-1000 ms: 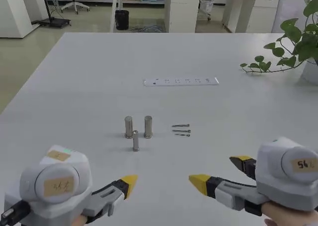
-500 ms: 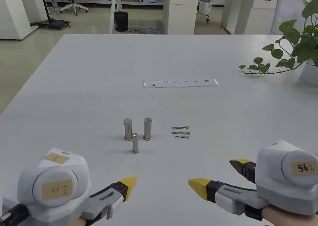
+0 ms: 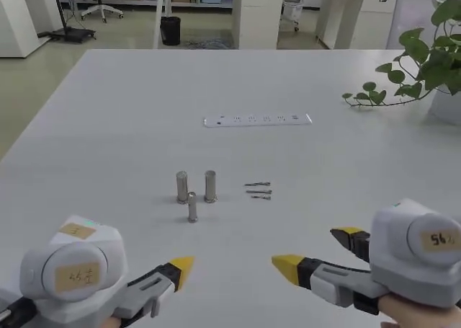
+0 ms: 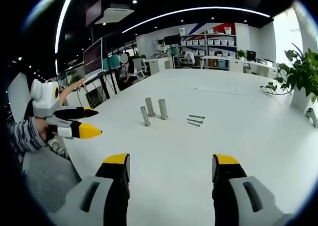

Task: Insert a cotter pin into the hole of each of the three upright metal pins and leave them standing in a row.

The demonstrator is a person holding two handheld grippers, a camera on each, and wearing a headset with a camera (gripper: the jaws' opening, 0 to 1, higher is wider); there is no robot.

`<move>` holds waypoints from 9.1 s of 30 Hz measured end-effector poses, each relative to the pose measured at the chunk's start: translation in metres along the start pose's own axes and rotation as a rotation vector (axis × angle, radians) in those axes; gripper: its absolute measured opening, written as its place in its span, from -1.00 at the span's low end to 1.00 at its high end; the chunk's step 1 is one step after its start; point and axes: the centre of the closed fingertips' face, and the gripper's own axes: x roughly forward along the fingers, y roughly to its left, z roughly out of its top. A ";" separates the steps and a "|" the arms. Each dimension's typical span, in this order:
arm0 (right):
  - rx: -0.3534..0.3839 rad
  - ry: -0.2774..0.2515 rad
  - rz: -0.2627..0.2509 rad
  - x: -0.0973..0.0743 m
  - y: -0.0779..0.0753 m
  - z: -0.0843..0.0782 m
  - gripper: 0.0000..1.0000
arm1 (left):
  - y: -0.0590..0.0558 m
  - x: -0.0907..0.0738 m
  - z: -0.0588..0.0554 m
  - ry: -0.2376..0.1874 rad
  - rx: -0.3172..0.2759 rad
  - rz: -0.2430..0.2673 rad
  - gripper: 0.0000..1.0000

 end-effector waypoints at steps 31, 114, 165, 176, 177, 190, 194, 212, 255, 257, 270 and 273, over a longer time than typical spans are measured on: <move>-0.024 0.036 0.090 -0.004 -0.004 0.006 0.14 | -0.020 0.017 0.011 0.026 0.056 -0.057 -0.01; -0.097 0.050 0.131 0.035 -0.012 0.003 0.00 | -0.046 0.136 -0.011 0.034 0.172 -0.257 -0.30; -0.111 0.176 0.202 0.052 -0.005 0.004 -0.05 | -0.019 0.133 -0.002 0.013 0.197 -0.248 -0.64; -0.120 0.194 0.192 0.065 -0.016 0.006 -0.08 | -0.025 0.138 0.000 -0.004 0.176 -0.263 -0.89; -0.121 0.196 0.193 0.066 -0.017 0.006 -0.08 | -0.027 0.138 0.000 -0.007 0.172 -0.282 -0.90; -0.198 0.229 0.223 0.076 -0.024 0.013 -0.14 | -0.066 0.130 -0.002 -0.043 0.263 -0.521 -0.90; -0.212 0.237 0.244 0.079 -0.026 0.017 -0.20 | -0.077 0.125 -0.003 -0.052 0.284 -0.580 -0.90; -0.265 0.300 0.277 0.087 -0.033 0.019 -0.34 | -0.098 0.116 -0.009 -0.039 0.361 -0.753 -0.89; -0.564 0.512 0.381 0.165 -0.066 0.008 -0.90 | -0.060 0.082 -0.001 -0.007 0.142 -0.441 -0.03; -0.579 0.522 0.390 0.165 -0.067 0.007 -0.93 | -0.060 0.081 -0.001 -0.004 0.141 -0.440 -0.05; -0.698 0.539 0.413 0.167 -0.065 0.003 -1.00 | -0.054 0.077 -0.003 0.006 0.137 -0.434 -0.15; -0.724 0.528 0.421 0.167 -0.064 0.003 -1.00 | -0.052 0.075 -0.003 0.010 0.139 -0.431 -0.17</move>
